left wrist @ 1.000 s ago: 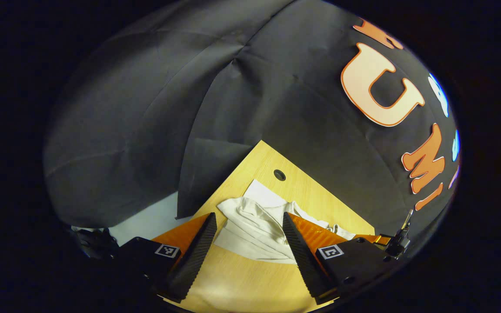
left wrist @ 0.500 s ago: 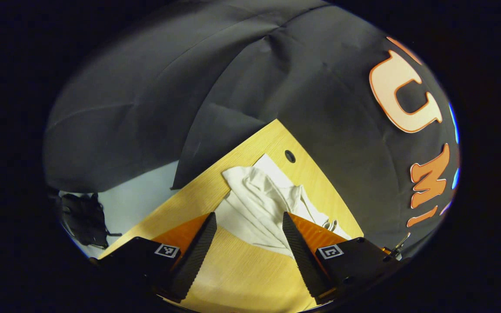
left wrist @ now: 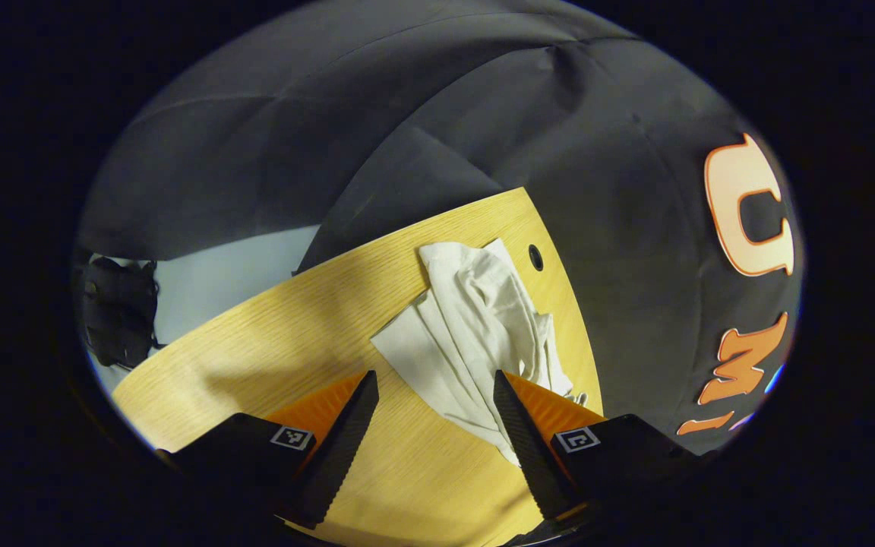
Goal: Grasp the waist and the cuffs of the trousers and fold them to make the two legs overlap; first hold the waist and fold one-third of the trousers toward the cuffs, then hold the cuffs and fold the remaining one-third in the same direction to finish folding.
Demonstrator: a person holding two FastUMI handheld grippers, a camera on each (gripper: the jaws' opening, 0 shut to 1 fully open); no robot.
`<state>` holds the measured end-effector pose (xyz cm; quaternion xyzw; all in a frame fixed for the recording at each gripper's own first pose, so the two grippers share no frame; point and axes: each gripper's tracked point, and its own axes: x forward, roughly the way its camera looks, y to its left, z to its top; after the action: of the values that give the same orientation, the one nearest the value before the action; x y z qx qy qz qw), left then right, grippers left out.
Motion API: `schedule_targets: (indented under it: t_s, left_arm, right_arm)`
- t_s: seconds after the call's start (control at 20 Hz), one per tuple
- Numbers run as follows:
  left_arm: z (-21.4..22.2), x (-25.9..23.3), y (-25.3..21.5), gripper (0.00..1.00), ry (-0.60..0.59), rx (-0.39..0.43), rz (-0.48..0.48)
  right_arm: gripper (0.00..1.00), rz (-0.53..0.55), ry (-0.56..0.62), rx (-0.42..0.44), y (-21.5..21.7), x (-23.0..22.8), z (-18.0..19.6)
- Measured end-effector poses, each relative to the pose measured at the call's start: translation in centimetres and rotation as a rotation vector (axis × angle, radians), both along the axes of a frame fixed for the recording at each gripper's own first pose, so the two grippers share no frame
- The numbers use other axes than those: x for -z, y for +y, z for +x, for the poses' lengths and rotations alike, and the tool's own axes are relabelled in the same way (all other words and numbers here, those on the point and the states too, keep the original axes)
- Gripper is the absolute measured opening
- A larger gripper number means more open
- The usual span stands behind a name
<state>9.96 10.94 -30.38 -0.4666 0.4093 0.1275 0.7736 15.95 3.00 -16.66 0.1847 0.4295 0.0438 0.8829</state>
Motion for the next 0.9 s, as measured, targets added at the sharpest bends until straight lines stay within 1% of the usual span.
schedule_targets:
  t_s: [0.2,0.35,0.65,0.85,0.9]
  left_arm:
    - [1.6,1.6,-0.6,1.00,0.005,0.010,-0.016]
    - [3.3,1.8,-1.4,1.00,-0.025,0.020,-0.032]
    - [7.6,1.9,-1.7,1.00,-0.071,-0.051,-0.067]
    - [11.9,2.1,-2.5,1.00,-0.116,-0.087,-0.115]
    - [11.9,2.4,-2.6,1.00,-0.108,-0.082,-0.117]
  right_arm:
    - [0.99,0.011,0.005,0.039,-2.1,0.1,0.1]
    - [0.99,0.043,-0.004,0.073,-3.0,-0.8,0.3]
    - [0.99,0.092,-0.004,0.113,-4.5,-1.9,0.5]
    - [0.99,0.116,-0.002,0.133,-5.4,-2.3,0.5]
    - [0.98,0.117,0.000,0.141,-5.7,-2.2,0.6]
